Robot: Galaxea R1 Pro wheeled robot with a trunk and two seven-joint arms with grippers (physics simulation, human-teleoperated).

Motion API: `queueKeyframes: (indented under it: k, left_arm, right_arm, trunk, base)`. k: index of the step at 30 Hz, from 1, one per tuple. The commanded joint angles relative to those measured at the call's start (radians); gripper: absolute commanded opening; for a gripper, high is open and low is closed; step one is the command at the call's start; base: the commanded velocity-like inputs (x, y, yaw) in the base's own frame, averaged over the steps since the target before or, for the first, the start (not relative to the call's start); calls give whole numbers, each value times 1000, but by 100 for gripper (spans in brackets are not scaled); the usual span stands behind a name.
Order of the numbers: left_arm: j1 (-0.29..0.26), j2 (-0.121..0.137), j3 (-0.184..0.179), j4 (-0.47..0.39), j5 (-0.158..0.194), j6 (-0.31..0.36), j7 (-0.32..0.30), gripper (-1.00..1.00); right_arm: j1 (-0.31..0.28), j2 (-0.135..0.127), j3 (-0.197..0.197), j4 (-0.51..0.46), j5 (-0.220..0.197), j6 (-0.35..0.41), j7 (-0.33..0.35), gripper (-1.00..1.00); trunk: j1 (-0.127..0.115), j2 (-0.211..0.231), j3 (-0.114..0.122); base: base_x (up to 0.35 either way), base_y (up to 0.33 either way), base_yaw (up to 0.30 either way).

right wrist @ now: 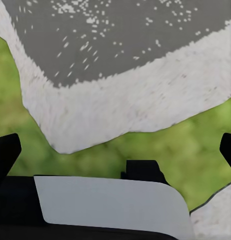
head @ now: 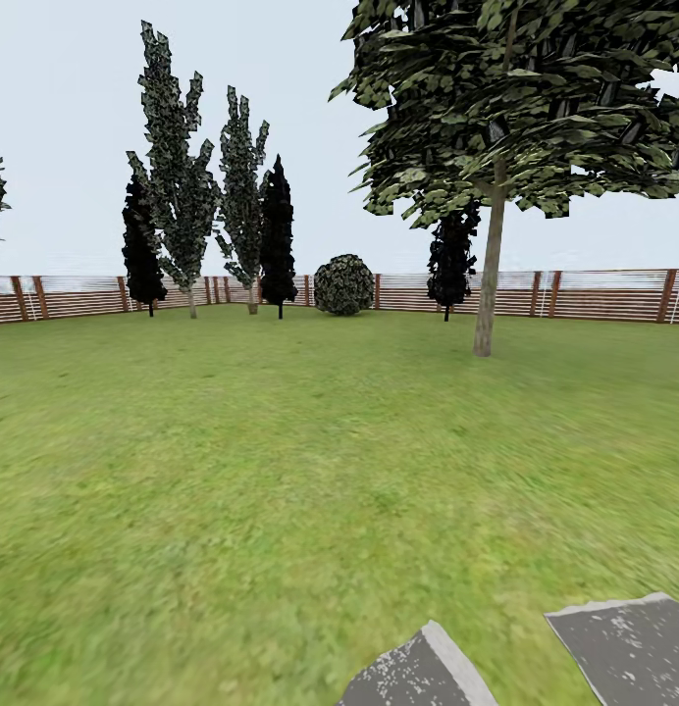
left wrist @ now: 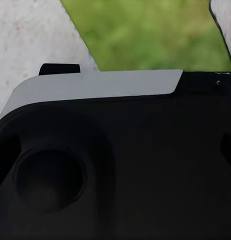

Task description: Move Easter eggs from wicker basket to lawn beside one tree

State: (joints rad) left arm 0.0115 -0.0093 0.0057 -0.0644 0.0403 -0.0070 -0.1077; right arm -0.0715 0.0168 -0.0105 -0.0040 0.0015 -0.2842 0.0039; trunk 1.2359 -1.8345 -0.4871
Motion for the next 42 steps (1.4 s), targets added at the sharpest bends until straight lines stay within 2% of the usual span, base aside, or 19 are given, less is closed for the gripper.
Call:
queueKeyframes:
  k: [1,25,42]
  left_arm:
    - [1,0,0,-2,4,-1,-3,100]
    - [1,-1,1,-1,4,-1,-3,100]
    - [1,-1,3,0,4,-1,-4,100]
  right_arm:
    - [-1,0,-1,1,0,-3,0,100]
    - [-1,0,-1,1,0,-3,1,100]
    - [-1,0,-1,1,0,-3,1,100]
  trunk:
    - [0,0,-1]
    - [0,0,-1]
    - [0,0,-1]
  base:
    - [0,0,0]
    - [-7,0,0]
    - [-280,0,0]
